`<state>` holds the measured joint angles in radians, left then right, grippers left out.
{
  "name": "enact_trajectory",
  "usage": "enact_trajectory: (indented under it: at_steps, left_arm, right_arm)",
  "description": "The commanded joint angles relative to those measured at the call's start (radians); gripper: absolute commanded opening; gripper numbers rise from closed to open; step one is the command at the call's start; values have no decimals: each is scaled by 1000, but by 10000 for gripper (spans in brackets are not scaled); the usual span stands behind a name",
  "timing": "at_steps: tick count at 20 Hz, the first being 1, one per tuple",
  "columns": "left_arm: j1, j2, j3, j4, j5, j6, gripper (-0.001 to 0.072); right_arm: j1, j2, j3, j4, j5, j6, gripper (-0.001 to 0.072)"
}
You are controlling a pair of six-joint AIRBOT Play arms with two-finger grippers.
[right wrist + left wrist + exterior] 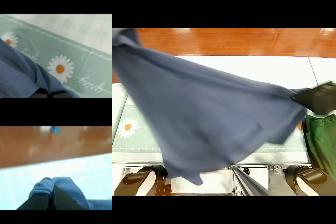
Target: Fold the shirts.
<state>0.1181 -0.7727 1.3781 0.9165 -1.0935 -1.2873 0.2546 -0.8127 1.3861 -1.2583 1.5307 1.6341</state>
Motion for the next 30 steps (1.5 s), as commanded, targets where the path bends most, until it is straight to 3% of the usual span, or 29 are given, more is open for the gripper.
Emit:
enact_trajectory:
  at_steps: [1, 3, 6, 11, 12, 13, 14, 17, 19, 20, 22, 26, 30]
  left_arm:
    - [-65, -205, -61, -11, 126, 0, 27]
    - [-109, -319, -61, -11, 215, 0, 26]
    - [-154, -459, -61, -13, 300, -3, 27]
    - [-192, -594, -61, -33, 296, -39, 39]
    - [-189, -605, -61, -33, 267, -38, 193]
    - [-182, -608, -61, -18, 222, -38, 605]
    - [-166, -607, -58, 15, 161, -37, 703]
    - [-59, -605, -67, 183, -171, -38, 701]
    - [54, -591, -158, 182, -321, -18, 701]
    - [116, -571, -236, 163, -357, -19, 701]
    - [221, -504, -439, 92, -334, -24, 701]
    - [265, -379, -785, -14, -203, -26, 701]
    - [260, -354, -910, -51, -156, -23, 701]
  right_arm:
    - [-42, -169, -80, -100, -201, -4, 17]
    - [-112, -290, -80, -32, -290, -4, 17]
    - [-211, -461, -47, 216, -411, -66, 17]
    - [-268, -664, 29, 475, -568, -82, 27]
    - [-281, -686, 30, 509, -565, -83, 258]
    - [-298, -698, 30, 529, -542, -84, 560]
    - [-325, -700, 30, 531, -500, -98, 633]
    - [-471, -679, 37, 470, -216, -158, 631]
    - [-553, -637, 15, 257, -19, -187, 631]
    - [-586, -594, -37, 151, 0, -184, 631]
    - [-663, -473, -230, 83, -104, -170, 630]
    - [-727, -253, -640, 269, -336, -258, 628]
    - [-727, -201, -812, 406, -320, -380, 628]
